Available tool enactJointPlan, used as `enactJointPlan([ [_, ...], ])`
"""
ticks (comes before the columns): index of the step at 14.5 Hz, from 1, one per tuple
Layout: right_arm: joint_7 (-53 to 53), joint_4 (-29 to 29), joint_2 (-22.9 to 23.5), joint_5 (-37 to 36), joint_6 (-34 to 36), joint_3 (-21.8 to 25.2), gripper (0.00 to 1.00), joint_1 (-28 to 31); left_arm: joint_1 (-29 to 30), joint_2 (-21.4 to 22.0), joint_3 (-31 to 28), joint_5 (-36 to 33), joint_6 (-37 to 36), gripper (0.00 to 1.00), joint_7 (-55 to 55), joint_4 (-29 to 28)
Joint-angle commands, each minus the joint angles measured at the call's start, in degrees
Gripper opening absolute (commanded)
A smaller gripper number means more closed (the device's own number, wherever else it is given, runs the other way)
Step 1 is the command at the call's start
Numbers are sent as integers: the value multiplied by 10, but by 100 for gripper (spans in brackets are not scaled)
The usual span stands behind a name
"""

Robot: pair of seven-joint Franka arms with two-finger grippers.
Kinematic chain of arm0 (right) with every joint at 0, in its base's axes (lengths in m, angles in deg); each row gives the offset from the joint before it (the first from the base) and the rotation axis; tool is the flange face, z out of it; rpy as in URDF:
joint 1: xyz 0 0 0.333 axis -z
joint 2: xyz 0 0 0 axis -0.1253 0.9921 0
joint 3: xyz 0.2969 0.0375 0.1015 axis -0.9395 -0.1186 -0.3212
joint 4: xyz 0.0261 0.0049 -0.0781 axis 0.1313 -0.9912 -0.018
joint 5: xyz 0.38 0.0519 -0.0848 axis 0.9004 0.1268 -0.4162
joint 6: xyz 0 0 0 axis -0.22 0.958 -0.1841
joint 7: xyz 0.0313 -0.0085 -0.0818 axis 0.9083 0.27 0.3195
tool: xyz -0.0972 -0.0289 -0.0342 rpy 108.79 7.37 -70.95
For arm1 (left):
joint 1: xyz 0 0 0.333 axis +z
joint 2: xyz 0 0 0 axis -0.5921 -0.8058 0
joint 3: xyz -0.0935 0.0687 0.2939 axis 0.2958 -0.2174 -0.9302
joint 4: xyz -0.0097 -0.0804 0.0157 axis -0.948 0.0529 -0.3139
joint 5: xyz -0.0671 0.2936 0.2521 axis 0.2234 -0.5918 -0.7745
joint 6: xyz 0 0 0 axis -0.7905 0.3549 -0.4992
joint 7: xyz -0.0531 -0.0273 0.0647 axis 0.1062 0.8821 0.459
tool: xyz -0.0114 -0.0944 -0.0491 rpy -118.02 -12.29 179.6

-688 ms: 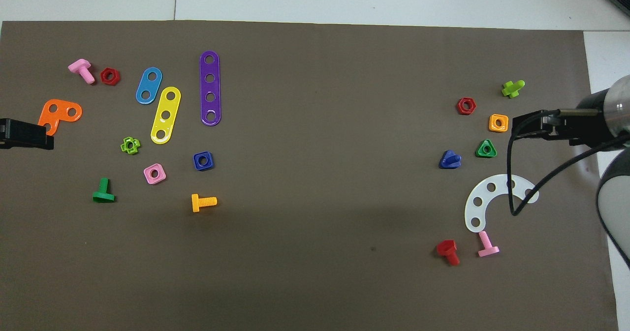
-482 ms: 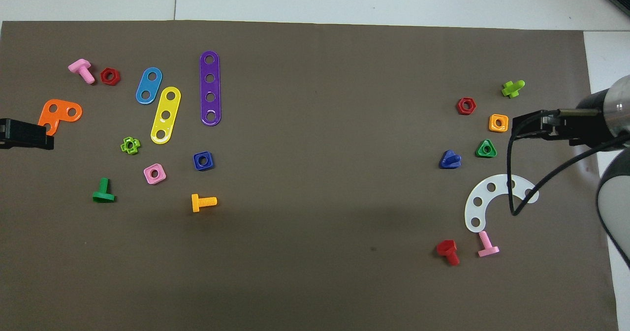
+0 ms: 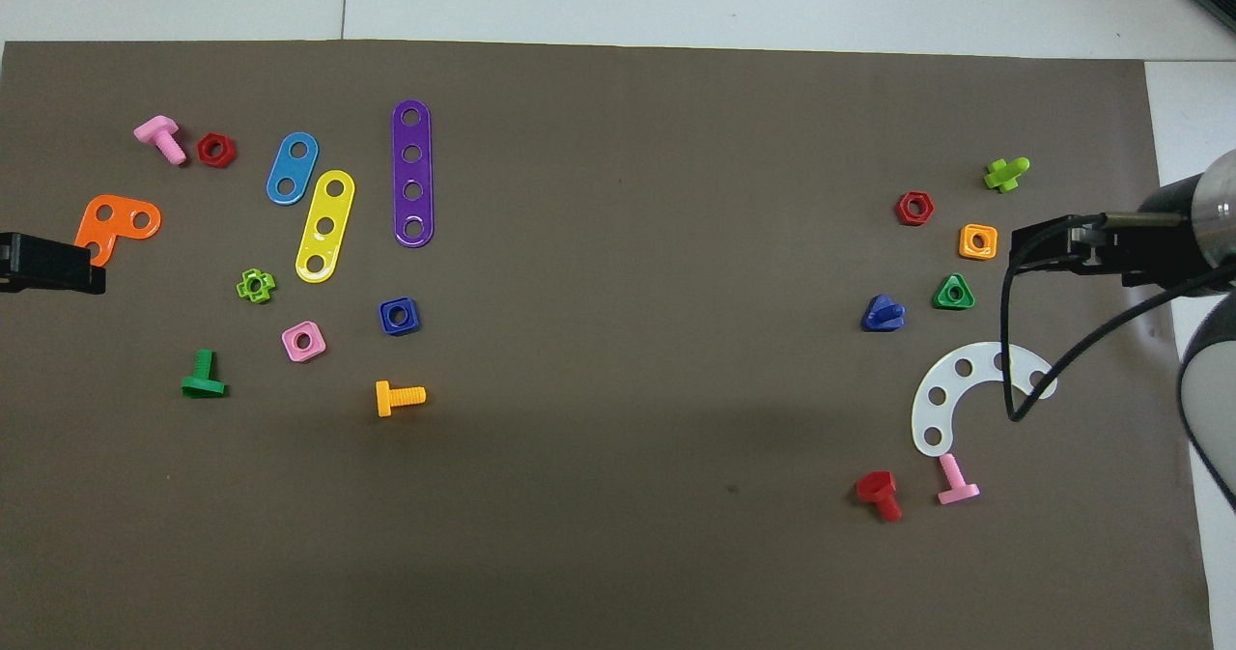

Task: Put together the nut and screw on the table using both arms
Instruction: 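Move the right gripper toward the blue triangular nut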

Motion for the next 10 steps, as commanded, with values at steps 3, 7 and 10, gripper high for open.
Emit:
enactJointPlan([
  [3, 22, -53, -7, 3, -76, -1, 100, 17, 7, 14, 3, 6, 0, 100, -6, -15],
  [7, 20, -118, 8, 3, -151, -1, 100, 16, 7, 14, 3, 6, 0, 100, -6, -15],
  [10, 18, -182, 17, 3, -233, -1, 99, 11, 7, 14, 3, 6, 1, 100, -6, -15],
])
